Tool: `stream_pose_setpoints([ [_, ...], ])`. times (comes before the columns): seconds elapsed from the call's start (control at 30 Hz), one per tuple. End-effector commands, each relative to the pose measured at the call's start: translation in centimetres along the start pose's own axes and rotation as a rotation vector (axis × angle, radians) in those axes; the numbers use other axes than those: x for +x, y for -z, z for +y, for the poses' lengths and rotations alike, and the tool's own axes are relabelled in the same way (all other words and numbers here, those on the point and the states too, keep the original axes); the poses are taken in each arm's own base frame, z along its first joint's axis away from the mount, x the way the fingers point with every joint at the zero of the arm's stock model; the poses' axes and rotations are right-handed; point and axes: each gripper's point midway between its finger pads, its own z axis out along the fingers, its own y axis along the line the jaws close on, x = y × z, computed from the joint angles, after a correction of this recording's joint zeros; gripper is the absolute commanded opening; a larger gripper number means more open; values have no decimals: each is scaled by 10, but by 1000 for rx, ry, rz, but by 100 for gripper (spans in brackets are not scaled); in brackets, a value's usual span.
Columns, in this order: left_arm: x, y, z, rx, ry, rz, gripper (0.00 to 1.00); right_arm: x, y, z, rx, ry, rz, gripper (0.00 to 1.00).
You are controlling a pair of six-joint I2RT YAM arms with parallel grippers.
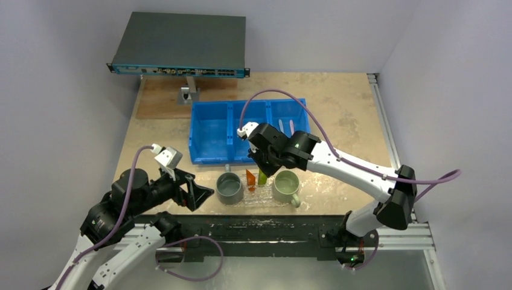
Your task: Prepare toiletry sets of a toothbrush and toothpaste on the tray
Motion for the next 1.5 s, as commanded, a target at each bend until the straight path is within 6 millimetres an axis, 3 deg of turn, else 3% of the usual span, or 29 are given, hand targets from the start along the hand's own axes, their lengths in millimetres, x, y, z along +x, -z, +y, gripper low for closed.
stream_pose_setpoints([
  [0.0,-4,-1,2,-5,-19,-21,100,-6,-7,-2,20,4,-33,0],
  [0.67,-4,-2,3,-11,-16,-17,100,4,-37,5,3,3,9,0],
  [1.13,-4,-3,3,-13,-17,-13,100,11,-41,6,0,6,33,0],
  [1.27,-4,-3,3,-13,-16,-10,100,6,-37,6,-1,-3,12,8],
  [1.47,-4,-4,3,-13,-17,-8,100,-6,-24,3,12,-19,-42,27],
])
